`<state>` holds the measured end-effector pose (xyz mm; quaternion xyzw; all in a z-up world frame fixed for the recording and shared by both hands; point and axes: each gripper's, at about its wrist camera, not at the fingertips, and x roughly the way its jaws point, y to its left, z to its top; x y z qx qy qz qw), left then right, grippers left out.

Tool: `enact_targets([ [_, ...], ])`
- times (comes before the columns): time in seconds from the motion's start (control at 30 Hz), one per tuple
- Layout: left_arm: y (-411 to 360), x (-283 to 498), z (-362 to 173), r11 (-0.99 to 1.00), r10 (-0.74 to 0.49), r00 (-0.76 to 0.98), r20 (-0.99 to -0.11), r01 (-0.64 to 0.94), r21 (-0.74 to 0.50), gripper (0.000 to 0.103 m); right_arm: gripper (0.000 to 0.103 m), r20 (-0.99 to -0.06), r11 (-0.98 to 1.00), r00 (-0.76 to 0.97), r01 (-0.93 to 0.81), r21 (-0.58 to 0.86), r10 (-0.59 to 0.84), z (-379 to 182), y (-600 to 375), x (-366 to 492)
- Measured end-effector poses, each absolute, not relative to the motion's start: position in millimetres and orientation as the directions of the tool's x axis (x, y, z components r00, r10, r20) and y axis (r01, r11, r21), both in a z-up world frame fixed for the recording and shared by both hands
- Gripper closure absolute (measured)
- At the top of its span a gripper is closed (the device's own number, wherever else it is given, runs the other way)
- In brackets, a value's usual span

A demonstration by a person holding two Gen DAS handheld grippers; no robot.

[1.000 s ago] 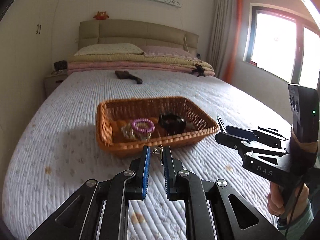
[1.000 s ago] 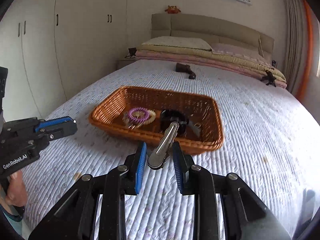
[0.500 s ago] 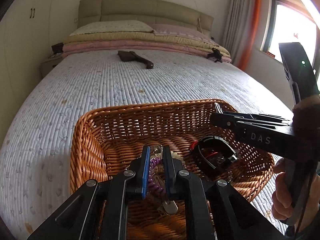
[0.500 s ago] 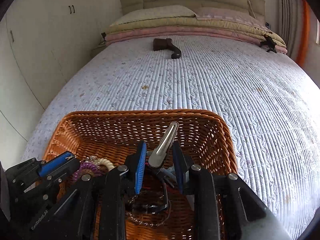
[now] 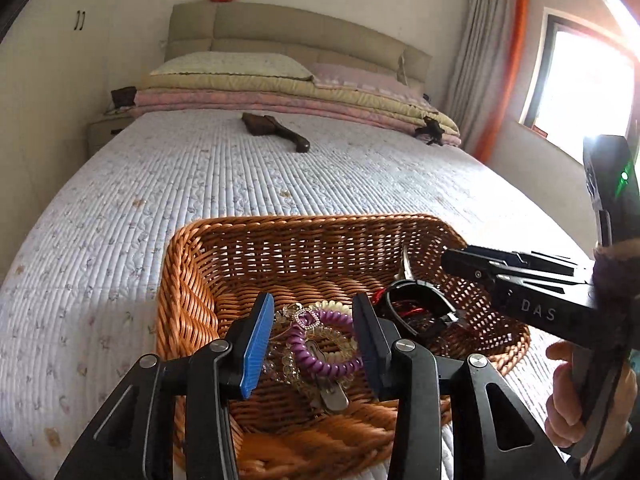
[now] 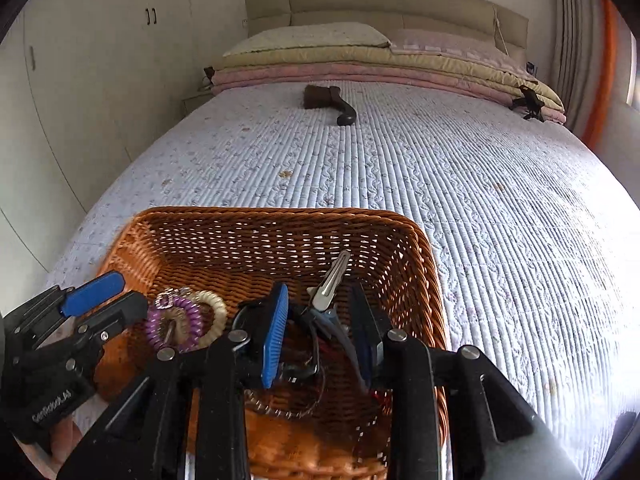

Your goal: Organize jewelry

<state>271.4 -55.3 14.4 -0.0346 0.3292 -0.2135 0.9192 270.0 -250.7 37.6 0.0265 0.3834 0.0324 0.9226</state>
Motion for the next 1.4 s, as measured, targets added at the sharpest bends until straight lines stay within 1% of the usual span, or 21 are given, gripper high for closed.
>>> enact_targets([
  [0.03,-53,261,21,0.909,-0.411,0.705,-0.578,0.368,-0.198,0.06,0.06,-0.683,0.996,0.725,-0.042,0.076,0.083,43,-250,252],
  [0.07,-51,248,26,0.913,-0.402,0.722,-0.563,0.361,-0.19,0.054,0.05,-0.655,0.996,0.751,-0.042,0.075,0.081,48,-249,233],
  [0.1,-48,233,31,0.917,-0.395,0.74,-0.545,0.356,-0.181,0.045,0.043,-0.621,0.997,0.78,-0.043,0.071,0.077,52,-247,211],
  [0.13,-45,215,33,0.92,-0.388,0.758,-0.524,0.351,-0.174,0.039,0.04,-0.583,0.997,0.809,-0.045,0.059,0.071,55,-245,188],
  [0.17,-42,197,33,0.923,-0.383,0.775,-0.503,0.347,-0.168,0.031,0.036,-0.547,0.998,0.835,-0.036,0.048,0.056,57,-242,166],
  [0.2,-40,176,30,0.927,-0.372,0.789,-0.489,0.339,-0.157,0.029,0.033,-0.513,0.999,0.858,-0.016,0.038,0.033,56,-239,143],
  [0.3,-32,121,17,0.946,-0.323,0.828,-0.459,0.301,-0.123,0.029,0.03,-0.446,0.999,0.895,0.006,0.047,0.016,43,-229,85],
  [0.43,-34,63,-4,0.97,-0.222,0.883,-0.414,0.242,-0.003,0.029,0.029,-0.366,0.999,0.929,0.053,-0.01,-0.053,23,-208,32],
  [0.5,-32,49,-13,0.978,-0.187,0.895,-0.405,0.208,0.008,0.029,0.021,-0.344,0.998,0.937,0.058,-0.012,-0.058,16,-203,18],
  [0.6,-18,39,-19,0.986,-0.168,0.904,-0.394,0.163,-0.046,0.029,0.02,-0.335,0.996,0.939,0.067,-0.051,-0.08,10,-199,14],
  [0.67,-12,38,-22,0.989,-0.149,0.911,-0.384,0.133,-0.068,0.029,0.02,-0.34,0.997,0.938,0.062,-0.043,-0.073,7,-200,16],
  [0.8,-14,39,-27,0.994,-0.113,0.911,-0.396,0.104,-0.044,0.029,0.02,-0.336,0.998,0.939,0.064,-0.019,-0.067,5,-207,15],
  [1.0,-20,27,-25,0.995,-0.092,0.931,-0.353,0.095,-0.007,0.029,0.019,-0.314,0.998,0.948,0.067,0.01,-0.06,7,-212,10],
  [1.13,-19,25,-23,0.996,-0.089,0.934,-0.346,0.091,-0.012,0.029,0.018,-0.303,0.997,0.951,0.072,0.016,-0.064,8,-213,8],
  [1.2,-18,25,-22,0.996,-0.09,0.934,-0.344,0.09,-0.017,0.029,0.016,-0.3,0.997,0.952,0.074,0.018,-0.065,9,-214,7],
  [1.3,-15,29,-23,0.995,-0.096,0.927,-0.363,0.09,-0.033,0.029,0.016,-0.298,0.997,0.953,0.071,0.023,-0.061,9,-214,7],
  [1.4,-13,29,-22,0.995,-0.1,0.927,-0.361,0.09,-0.044,0.029,0.016,-0.296,0.997,0.953,0.069,0.025,-0.059,10,-215,6],
])
